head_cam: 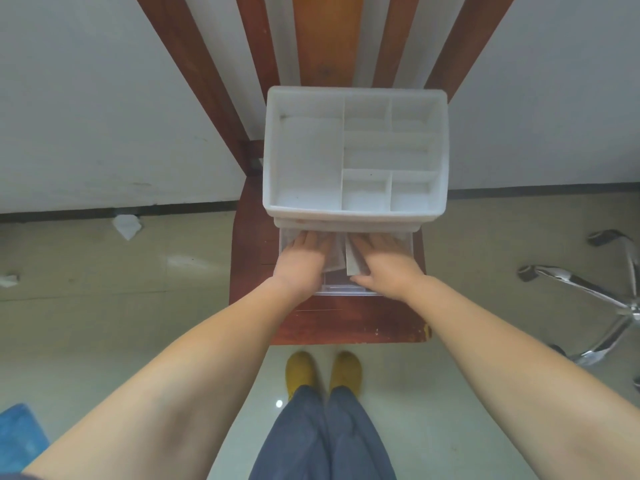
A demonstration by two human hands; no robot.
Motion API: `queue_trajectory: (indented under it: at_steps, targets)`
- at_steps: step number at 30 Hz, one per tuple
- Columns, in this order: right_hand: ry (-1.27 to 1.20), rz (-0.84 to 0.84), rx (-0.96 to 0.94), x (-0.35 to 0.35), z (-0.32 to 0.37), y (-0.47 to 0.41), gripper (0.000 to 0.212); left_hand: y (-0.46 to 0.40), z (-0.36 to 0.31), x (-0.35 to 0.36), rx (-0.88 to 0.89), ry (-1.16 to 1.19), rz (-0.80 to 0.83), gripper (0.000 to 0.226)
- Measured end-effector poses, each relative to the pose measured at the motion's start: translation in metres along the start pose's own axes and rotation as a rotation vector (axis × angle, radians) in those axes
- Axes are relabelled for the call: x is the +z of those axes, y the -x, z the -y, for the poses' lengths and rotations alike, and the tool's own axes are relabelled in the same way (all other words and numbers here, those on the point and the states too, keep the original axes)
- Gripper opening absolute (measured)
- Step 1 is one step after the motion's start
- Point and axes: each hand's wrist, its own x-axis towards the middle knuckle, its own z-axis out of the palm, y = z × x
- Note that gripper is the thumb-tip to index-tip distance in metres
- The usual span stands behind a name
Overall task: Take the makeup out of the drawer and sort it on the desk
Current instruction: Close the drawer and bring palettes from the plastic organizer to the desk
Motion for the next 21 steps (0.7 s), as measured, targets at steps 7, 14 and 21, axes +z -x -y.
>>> queue_trajectory:
  at_steps: [7, 14, 21]
  targets:
    - [-0.314, 0.032, 0.082, -0.027, 0.006, 0.032, 0.076, 0.027, 0.003, -0.031, -0.008, 0.147, 0.109, 0.073]
    - [-0.495, 0.224, 0.109, -0.028, 0.03, 0.112, 0.075, 0.109, -0.002, -0.03, 0.021, 0.399, 0.45, 0.084]
    - [-0.421, 0.323, 0.21, -0.005, 0.025, 0.097, 0.091, 0.095, 0.001, -0.012, -0.112, 0.438, 0.485, 0.092]
